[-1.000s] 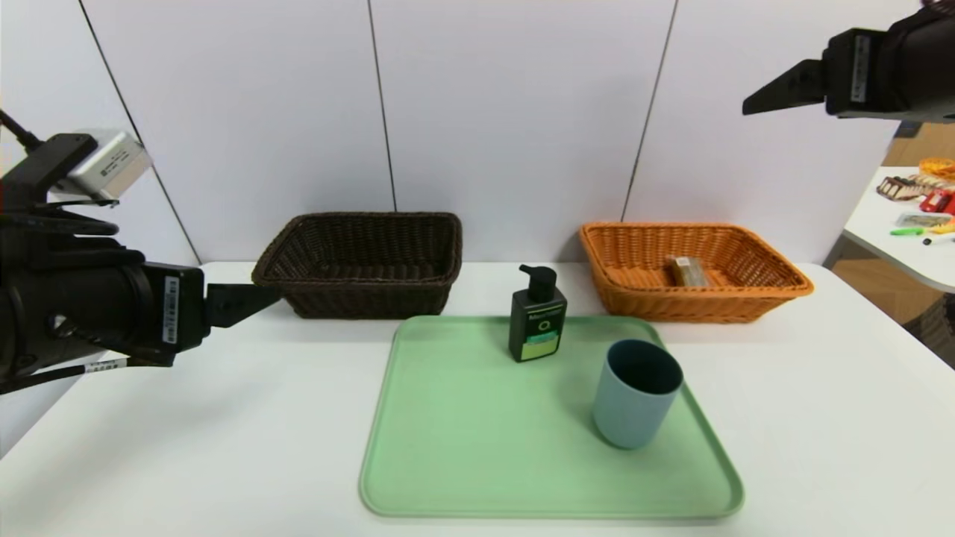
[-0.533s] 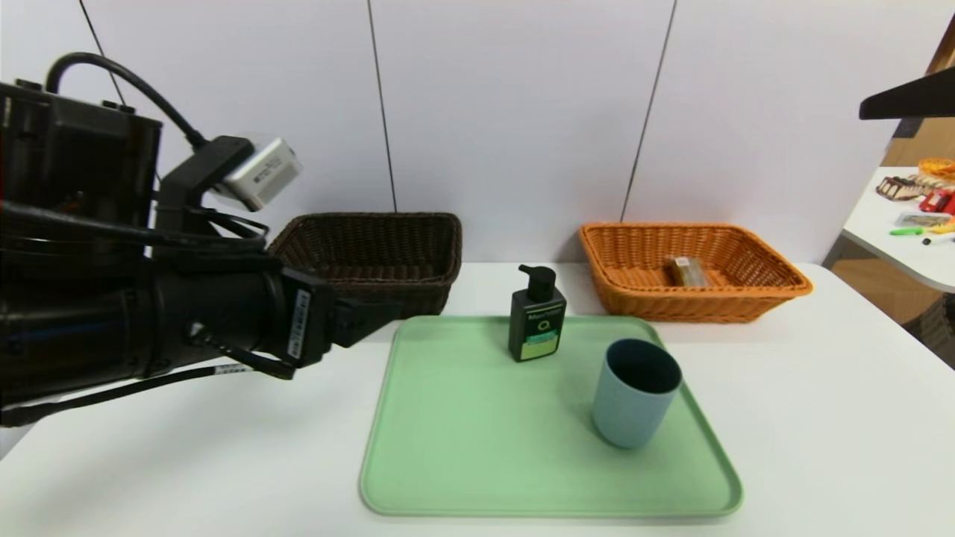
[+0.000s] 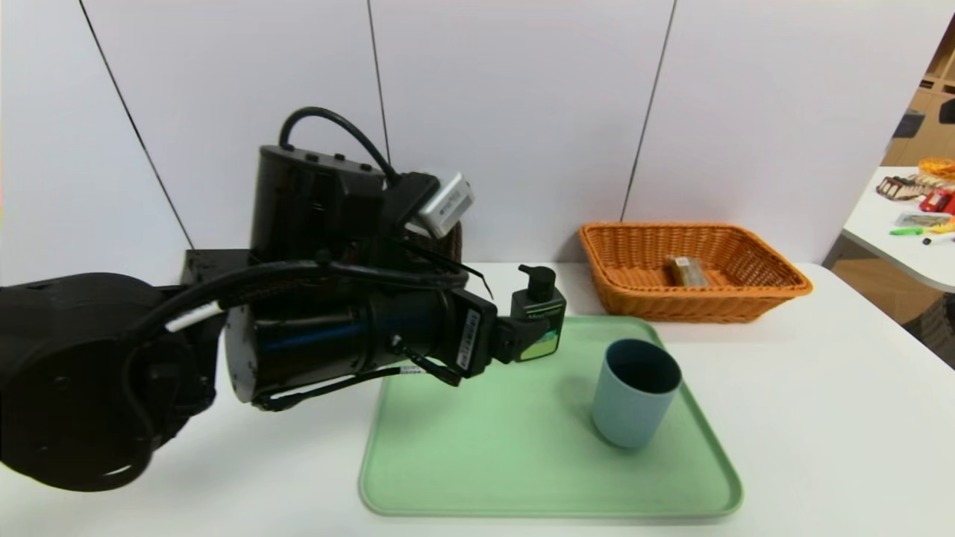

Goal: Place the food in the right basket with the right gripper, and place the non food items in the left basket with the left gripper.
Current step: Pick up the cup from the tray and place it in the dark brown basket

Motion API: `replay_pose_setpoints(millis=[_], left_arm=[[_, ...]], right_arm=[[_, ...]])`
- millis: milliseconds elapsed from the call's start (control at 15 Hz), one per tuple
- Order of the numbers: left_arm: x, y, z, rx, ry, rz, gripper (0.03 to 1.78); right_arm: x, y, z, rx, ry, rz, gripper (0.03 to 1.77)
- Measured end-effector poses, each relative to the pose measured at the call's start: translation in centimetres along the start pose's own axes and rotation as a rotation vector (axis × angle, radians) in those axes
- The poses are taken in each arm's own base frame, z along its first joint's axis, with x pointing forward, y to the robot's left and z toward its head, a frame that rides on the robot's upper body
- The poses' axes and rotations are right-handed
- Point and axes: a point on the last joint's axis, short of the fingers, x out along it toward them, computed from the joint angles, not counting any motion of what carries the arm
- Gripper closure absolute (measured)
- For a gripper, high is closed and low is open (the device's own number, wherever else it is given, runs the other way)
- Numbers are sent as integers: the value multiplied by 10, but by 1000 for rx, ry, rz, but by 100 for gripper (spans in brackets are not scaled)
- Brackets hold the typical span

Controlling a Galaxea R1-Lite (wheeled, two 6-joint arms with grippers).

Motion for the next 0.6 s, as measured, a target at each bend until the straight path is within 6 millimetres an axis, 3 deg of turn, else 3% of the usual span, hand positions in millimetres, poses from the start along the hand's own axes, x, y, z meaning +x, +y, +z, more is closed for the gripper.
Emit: replay_pose_setpoints(millis=[400,600], left_arm=[[13,-11,-32,5,128,-194,12],[17,-14,-33,14,96,-279,12]], right_arm=[[1,0,1,3,-7,-2,11],[-7,-2,1,5,-29,-6,11]])
